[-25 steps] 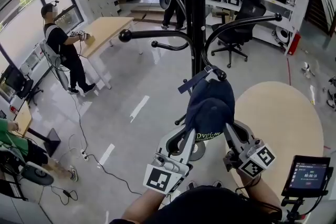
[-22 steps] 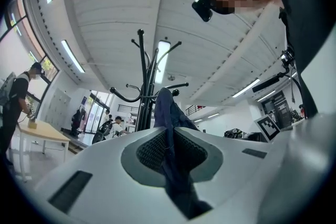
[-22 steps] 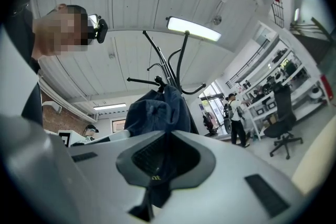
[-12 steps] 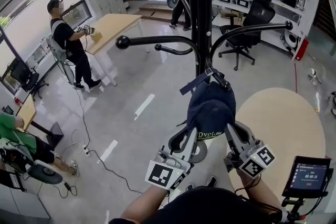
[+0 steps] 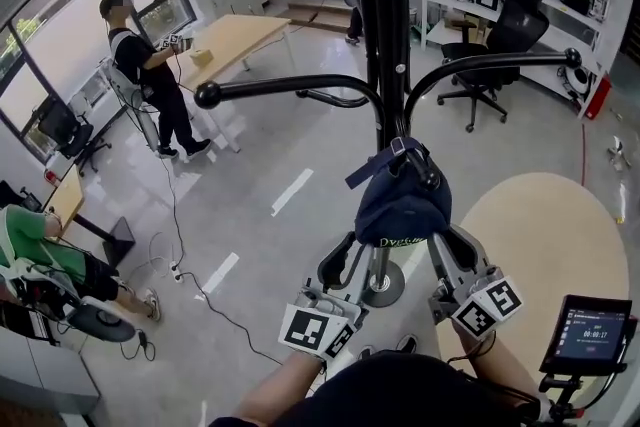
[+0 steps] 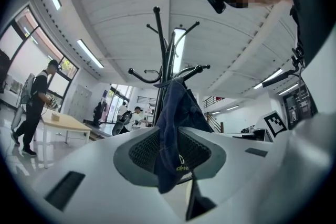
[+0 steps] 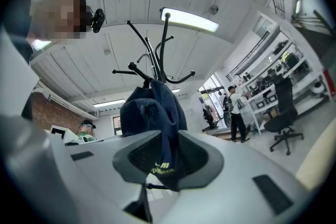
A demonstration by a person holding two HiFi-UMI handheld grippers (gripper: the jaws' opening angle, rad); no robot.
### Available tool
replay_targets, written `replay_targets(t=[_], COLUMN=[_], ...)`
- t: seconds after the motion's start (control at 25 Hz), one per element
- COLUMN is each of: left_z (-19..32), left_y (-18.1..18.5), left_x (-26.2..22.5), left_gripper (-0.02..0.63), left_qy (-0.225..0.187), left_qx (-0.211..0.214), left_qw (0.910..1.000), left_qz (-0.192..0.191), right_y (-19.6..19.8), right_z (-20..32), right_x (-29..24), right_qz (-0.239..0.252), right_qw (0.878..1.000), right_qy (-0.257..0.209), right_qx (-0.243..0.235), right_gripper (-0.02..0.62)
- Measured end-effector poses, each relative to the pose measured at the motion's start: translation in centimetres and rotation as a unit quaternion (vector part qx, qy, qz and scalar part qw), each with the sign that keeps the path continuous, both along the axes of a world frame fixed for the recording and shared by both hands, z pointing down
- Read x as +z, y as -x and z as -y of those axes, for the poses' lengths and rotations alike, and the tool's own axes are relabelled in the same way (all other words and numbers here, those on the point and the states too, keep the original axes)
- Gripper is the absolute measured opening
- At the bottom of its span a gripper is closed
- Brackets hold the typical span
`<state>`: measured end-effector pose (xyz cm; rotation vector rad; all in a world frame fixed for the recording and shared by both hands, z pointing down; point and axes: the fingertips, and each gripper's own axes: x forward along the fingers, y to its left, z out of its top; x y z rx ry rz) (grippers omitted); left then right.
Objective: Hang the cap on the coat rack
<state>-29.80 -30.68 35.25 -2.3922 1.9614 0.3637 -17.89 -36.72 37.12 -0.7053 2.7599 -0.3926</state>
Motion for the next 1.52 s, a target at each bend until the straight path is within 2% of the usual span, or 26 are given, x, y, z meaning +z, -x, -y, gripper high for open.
replay_targets(t=[0.2,0.28,0.52,0.68,1.08,1.36,1.52], left_z=[-0.1,0.2,0.8,1.1,3.4,5.1,4.5], left_y=[2.3,2.3,0.5,-1.1,-3.0,-4.9,-5.1], left_x=[3.0,4.1,7.1,8.2,9.3,10.5,10.1], left_gripper=[0.132,0.141,0.146,0.146,0.144,0.144,0.144], left_qy=[0.037,0.053,0.096,0.111,0.147,0.161,0.160], left_qx=[-0.022,-0.022,0.003,0.041,0.095,0.136,0.151], left_qw=[0.9988,0.9977,0.9927,0.9895,0.9770,0.9698,0.9675], left_qz=[-0.025,-0.036,-0.074,-0.083,-0.121,-0.122,-0.125], right_y=[-0.1,-0.9,-2.1,-2.3,-2.7,-4.2,-4.2], right_z=[1.0,1.6,1.7,0.5,1.3,1.9,0.2], right_x=[2.0,2.4,4.0,4.8,6.0,7.1,6.9], right_qz=[-0.017,-0.023,-0.041,-0.059,-0.085,-0.083,-0.090], right_qw=[0.999,0.999,0.998,0.997,0.994,0.991,0.990], right_qy=[0.013,0.022,0.039,0.038,0.057,0.080,0.089], right_qx=[0.029,0.038,0.035,0.040,0.047,0.071,0.070], right_gripper=[0.173,0.189,0.190,0.190,0.186,0.015,0.005])
